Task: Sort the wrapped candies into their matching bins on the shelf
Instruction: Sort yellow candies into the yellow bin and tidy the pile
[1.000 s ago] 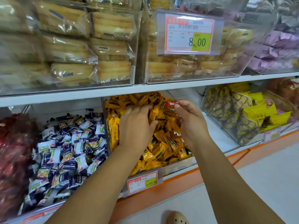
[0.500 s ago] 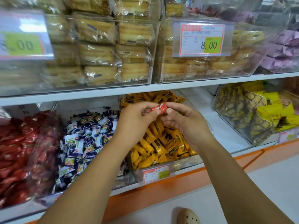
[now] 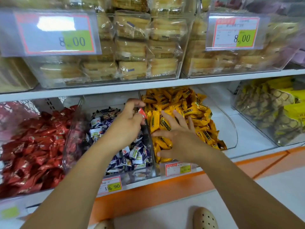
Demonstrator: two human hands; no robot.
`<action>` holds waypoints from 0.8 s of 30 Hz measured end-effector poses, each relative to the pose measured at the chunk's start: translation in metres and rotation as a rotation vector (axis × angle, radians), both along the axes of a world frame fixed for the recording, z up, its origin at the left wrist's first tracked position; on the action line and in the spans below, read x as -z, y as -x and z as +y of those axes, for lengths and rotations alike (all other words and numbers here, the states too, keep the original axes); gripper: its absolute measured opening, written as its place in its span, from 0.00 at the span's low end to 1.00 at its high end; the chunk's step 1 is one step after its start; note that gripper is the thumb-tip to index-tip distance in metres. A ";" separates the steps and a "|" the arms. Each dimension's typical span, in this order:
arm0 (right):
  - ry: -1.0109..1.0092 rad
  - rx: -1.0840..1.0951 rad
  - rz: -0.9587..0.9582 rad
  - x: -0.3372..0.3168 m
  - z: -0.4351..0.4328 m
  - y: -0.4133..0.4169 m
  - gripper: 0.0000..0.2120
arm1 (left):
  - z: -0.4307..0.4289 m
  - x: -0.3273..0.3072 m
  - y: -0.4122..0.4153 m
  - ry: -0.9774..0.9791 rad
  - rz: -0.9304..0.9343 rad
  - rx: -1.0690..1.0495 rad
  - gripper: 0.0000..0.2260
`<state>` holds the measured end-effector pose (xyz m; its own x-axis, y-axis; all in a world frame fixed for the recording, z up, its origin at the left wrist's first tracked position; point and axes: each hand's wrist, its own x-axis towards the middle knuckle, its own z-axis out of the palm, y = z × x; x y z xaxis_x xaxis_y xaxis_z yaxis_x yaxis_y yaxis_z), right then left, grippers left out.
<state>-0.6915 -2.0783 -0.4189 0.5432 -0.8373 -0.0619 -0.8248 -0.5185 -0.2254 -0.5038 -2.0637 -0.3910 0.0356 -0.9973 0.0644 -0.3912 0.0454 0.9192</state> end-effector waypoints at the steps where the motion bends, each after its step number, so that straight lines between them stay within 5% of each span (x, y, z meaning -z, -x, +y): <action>1: 0.051 0.013 0.012 0.004 -0.004 -0.001 0.23 | -0.002 0.003 0.002 -0.008 -0.045 0.026 0.11; 5: 0.233 0.138 -0.026 0.004 -0.032 0.023 0.19 | 0.000 0.004 0.009 -0.126 -0.218 0.124 0.11; 9: 0.302 0.218 -0.090 0.004 -0.048 0.040 0.22 | -0.004 0.005 0.006 -0.174 -0.202 0.101 0.18; 19: 0.053 0.302 -0.039 -0.025 -0.050 0.037 0.26 | 0.000 0.005 -0.001 -0.164 -0.218 0.091 0.15; 24: 0.173 0.216 -0.079 -0.043 -0.022 0.021 0.08 | 0.002 0.002 -0.003 -0.136 -0.266 0.088 0.13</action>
<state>-0.7123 -2.1001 -0.3757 0.3485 -0.9286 0.1272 -0.9039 -0.3689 -0.2166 -0.5009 -2.0619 -0.3927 -0.0513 -0.9959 -0.0742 -0.6188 -0.0266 0.7851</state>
